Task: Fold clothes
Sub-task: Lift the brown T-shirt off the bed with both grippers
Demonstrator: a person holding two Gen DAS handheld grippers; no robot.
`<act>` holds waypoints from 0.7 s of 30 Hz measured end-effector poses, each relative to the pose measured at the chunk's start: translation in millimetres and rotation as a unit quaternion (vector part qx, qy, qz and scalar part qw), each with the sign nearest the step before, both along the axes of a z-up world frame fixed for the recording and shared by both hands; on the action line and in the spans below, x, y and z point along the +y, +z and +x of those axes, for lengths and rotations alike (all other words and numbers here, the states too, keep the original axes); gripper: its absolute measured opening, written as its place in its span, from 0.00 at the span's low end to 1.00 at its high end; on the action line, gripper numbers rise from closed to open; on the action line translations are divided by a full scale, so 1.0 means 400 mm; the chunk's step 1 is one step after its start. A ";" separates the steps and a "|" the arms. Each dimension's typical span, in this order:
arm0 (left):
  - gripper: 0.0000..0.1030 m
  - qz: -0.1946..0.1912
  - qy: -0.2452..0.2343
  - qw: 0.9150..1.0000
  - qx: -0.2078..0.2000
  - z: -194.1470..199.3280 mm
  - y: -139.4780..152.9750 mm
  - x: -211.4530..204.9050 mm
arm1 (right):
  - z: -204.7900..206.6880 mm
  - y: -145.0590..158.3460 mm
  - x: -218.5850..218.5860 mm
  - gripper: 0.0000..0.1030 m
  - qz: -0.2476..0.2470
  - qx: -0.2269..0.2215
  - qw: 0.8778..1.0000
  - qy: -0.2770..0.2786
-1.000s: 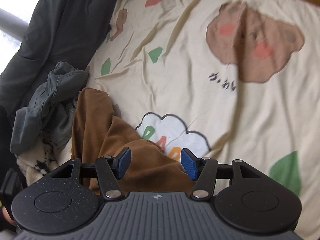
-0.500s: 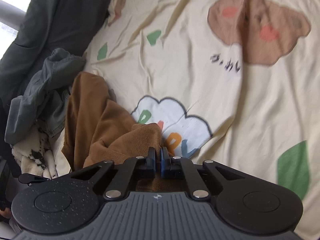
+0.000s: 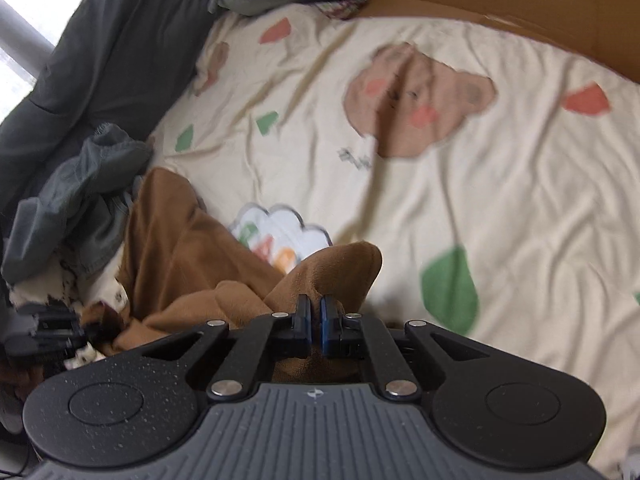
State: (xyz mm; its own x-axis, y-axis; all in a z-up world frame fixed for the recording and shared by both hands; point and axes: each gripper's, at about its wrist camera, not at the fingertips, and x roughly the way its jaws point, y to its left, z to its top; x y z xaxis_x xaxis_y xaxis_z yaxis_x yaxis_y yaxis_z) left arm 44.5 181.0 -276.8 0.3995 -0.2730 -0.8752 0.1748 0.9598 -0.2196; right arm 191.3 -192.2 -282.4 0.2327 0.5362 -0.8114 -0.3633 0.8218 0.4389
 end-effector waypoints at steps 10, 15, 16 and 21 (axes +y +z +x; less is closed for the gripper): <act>0.10 -0.004 -0.019 1.000 0.014 -0.005 -0.019 -0.026 | -0.130 -0.094 -0.063 0.06 -0.043 0.075 0.996 -0.001; 0.10 -0.002 -0.022 0.999 0.023 -0.014 -0.035 -0.029 | -0.131 -0.089 -0.087 0.16 -0.041 0.082 0.996 -0.011; 0.10 -0.001 -0.021 0.999 0.024 -0.015 -0.038 -0.027 | -0.125 -0.078 -0.089 0.25 -0.043 0.075 0.996 -0.011; 0.10 -0.003 -0.013 0.999 0.032 -0.020 -0.049 -0.019 | -0.080 -0.018 -0.090 0.33 -0.054 0.038 0.998 -0.001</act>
State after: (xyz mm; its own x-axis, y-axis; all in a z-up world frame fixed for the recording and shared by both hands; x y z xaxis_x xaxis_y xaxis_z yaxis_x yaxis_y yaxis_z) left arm 36.3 173.4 -296.3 0.3359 -0.2881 -0.8967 0.1844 0.9537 -0.2374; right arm 159.2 -228.0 -289.5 0.1683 0.4439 -0.8801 -0.3306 0.8666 0.3738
